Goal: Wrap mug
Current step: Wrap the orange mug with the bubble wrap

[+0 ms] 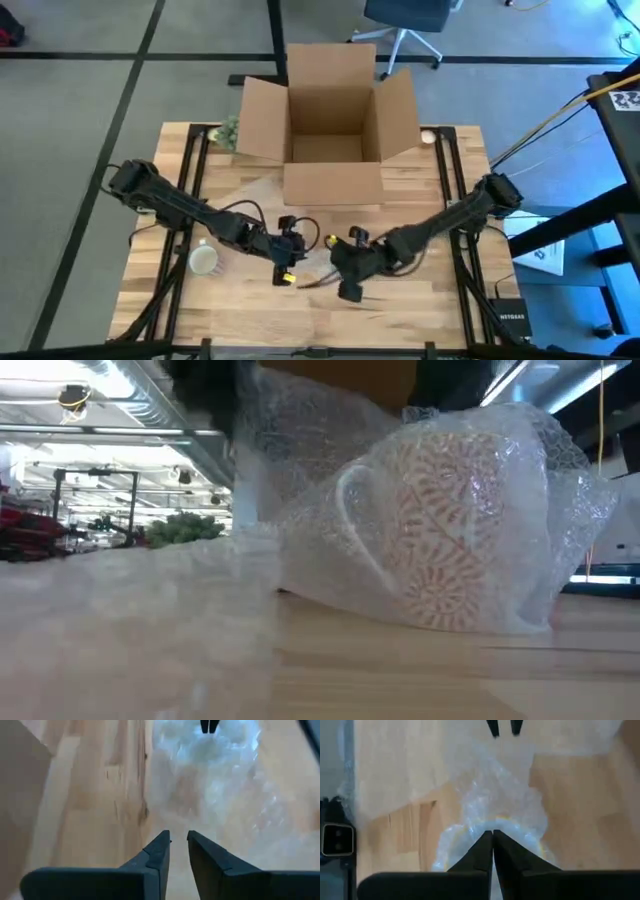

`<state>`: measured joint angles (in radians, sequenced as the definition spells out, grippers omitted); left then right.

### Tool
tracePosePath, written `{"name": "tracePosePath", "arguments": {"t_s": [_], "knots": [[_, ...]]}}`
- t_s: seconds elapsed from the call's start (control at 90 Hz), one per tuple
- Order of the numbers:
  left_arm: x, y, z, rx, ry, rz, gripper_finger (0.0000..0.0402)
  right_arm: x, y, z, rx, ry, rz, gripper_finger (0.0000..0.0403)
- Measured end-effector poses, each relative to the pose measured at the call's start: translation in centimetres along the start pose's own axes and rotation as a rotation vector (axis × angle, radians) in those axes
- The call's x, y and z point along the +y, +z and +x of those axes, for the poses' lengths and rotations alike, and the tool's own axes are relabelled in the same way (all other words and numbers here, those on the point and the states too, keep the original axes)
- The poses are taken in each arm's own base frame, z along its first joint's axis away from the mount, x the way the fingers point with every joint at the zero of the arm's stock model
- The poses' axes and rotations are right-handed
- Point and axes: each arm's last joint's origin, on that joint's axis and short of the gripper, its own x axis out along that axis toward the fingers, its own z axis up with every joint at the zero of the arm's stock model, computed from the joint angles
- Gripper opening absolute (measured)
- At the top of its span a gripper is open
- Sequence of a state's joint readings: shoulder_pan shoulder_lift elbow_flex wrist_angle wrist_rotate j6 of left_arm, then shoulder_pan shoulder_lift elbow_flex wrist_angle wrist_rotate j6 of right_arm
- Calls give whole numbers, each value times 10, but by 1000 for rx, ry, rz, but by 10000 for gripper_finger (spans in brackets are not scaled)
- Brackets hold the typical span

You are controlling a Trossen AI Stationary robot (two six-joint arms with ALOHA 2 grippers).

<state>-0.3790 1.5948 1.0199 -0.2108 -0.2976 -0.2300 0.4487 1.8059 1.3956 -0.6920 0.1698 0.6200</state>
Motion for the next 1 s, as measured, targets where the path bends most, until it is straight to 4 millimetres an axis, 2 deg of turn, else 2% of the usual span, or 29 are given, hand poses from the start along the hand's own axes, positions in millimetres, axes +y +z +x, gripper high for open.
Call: {"name": "tracePosePath", "arguments": {"t_s": [0.1,0.278,0.389,0.478,0.644,0.767,0.922,1.0], "knots": [[-1,-3,4,-78,-26,-28,53,-6,-6,22,117,-24,2,0],[-4,-7,11,-128,-89,-37,53,-9,-9,50,188,-42,5,0],[-6,-6,17,-150,-93,-22,53,-12,-10,60,213,-46,11,0],[-7,-8,24,-154,-93,-19,53,-14,-8,61,215,-43,4,0],[-8,-9,26,-152,-93,-19,53,-7,0,38,217,-50,-20,0],[-8,-9,26,-156,-94,-20,53,-2,17,3,153,-21,-33,0],[-8,-9,26,-155,-94,-20,53,1,21,-24,178,-38,-47,0],[-8,-9,26,-154,-94,-21,53,2,19,-45,180,-51,-29,0]]}}
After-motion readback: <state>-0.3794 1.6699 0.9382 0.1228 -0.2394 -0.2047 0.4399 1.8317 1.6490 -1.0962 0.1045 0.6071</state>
